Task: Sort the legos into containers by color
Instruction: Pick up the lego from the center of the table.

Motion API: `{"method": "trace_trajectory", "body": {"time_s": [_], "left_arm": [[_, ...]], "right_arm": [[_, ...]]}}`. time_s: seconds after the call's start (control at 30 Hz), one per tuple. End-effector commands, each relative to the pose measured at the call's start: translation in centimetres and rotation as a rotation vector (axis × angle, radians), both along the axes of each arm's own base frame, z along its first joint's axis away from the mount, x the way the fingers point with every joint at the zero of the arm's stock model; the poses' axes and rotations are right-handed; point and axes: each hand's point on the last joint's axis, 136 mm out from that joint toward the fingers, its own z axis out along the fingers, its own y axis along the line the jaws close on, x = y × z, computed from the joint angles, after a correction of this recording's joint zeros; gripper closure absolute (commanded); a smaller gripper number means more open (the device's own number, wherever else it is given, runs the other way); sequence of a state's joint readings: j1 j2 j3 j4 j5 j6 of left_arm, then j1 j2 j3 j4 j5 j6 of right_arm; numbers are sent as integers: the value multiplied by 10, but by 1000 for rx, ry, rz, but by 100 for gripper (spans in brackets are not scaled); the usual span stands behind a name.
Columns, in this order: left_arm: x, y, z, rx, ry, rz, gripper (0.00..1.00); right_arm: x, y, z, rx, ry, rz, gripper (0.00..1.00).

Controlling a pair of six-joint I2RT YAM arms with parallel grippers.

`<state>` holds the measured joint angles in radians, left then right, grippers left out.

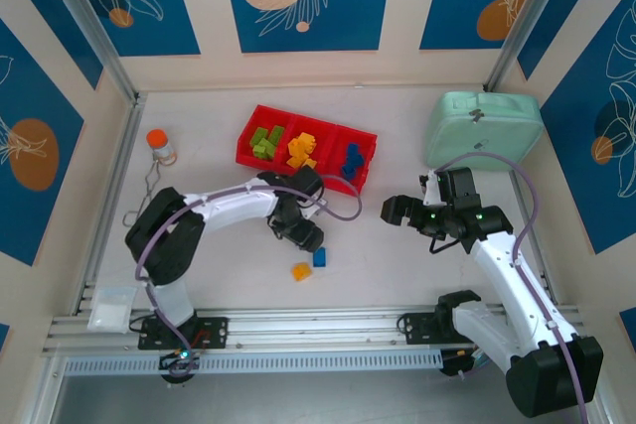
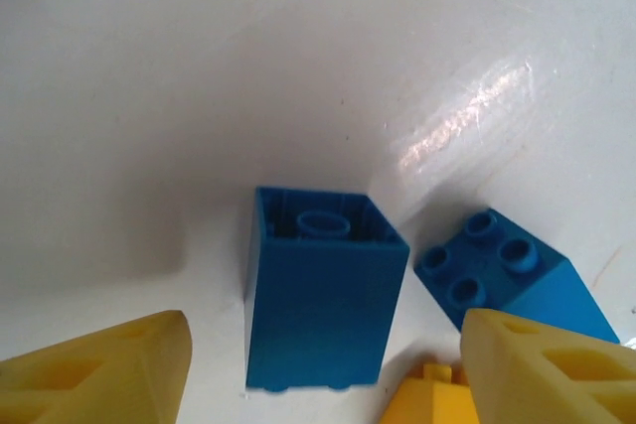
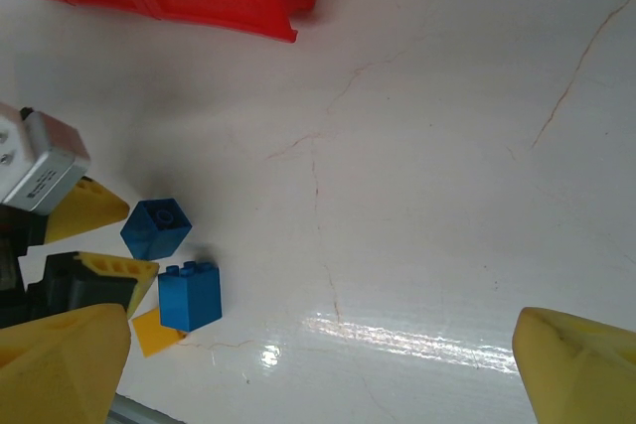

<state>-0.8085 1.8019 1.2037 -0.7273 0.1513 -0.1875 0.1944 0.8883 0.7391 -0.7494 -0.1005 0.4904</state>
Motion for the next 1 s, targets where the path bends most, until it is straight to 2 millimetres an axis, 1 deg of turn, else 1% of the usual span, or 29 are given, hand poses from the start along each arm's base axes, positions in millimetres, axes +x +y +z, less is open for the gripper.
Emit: {"method": "trace_trajectory", "body": {"time_s": [0.0, 0.1, 0.17, 0.4, 0.53, 0.63, 0.7, 0.77, 0.83, 0.9, 0.97], "left_arm": [[3, 3, -4, 15, 38, -37, 35], [8, 0, -9, 7, 50, -37, 38], [10, -1, -12, 3, 59, -35, 43], [14, 6, -23, 29, 77, -5, 55], [15, 10, -25, 34, 80, 18, 62], [17, 13, -21, 38, 65, 38, 68], [21, 14, -15, 35, 42, 57, 71], [25, 13, -4, 23, 16, 75, 75], [31, 10, 11, 2, -24, 98, 78], [41, 7, 31, -28, -77, 124, 79], [56, 5, 50, -59, -135, 173, 79]], "right_arm": [[-3, 0, 1, -1, 5, 5, 1], [-2, -1, 1, -2, 5, 2, 1], [-2, -1, 1, -3, 5, 2, 1], [-1, -1, 0, -4, 6, 2, 1], [-1, -1, -1, -4, 7, 0, 1], [0, -1, -2, -5, 11, 0, 1], [0, -1, -3, -5, 12, 0, 1], [0, -1, -2, -5, 12, 0, 1], [-1, -1, -2, -5, 12, 0, 1], [-1, -1, -1, -4, 6, -2, 1], [-1, -2, -1, -3, 7, -4, 1]]}}
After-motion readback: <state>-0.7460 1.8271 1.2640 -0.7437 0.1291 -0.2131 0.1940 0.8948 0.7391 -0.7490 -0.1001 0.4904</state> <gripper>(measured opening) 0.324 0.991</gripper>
